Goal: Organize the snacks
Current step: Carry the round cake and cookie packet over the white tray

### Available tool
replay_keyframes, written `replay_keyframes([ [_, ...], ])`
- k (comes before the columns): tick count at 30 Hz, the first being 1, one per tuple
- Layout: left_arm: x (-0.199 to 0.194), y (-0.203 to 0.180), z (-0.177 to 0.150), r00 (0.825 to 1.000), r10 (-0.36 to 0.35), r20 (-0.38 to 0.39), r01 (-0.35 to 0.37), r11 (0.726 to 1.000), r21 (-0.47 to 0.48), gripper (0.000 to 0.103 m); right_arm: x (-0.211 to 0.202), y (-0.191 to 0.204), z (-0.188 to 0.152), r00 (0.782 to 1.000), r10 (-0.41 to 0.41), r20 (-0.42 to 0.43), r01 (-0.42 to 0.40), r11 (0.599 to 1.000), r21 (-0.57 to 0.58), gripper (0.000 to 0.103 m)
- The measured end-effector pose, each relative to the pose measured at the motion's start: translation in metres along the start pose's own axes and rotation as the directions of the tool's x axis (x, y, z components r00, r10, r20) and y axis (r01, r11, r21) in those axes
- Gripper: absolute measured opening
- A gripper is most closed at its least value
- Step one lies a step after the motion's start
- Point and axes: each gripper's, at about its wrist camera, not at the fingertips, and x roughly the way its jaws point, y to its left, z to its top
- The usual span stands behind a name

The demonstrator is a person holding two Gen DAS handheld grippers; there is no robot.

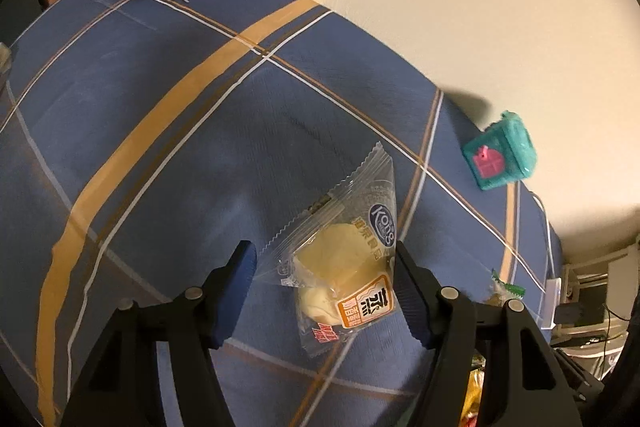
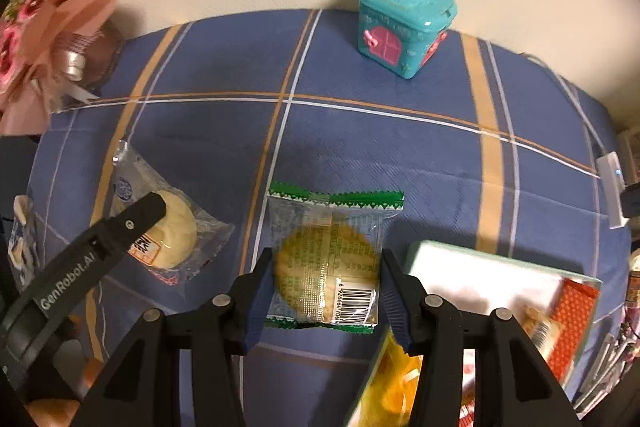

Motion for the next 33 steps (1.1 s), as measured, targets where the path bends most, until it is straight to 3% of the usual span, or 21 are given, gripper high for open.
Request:
replay_keyframes([
  [11,-0.045,-0.006,-0.056,0.999,0.036,0.034,-0.037,0.998,0.048,0.068,-0.036,-0.008,-0.067,0.997,-0.005,0.079,0.004,1.0,0.011,0.053],
  [23,-0.088,-0.024,-0.106,0.998,-0.011,0.066,0.002,0.991,0.137,0.068,-0.064,-0.021,-0.138,0.982,0.013,0.19,-0.027,0.997,0.07,0.053],
  [33,-0.095,-0.06,-0.132,0.997,-0.06,0.052,0.048,0.974,0.22,0.068,-0.077,-0.052,-0.171,0.973,-0.076,0.217,0.053,0.992,0.112,0.053],
])
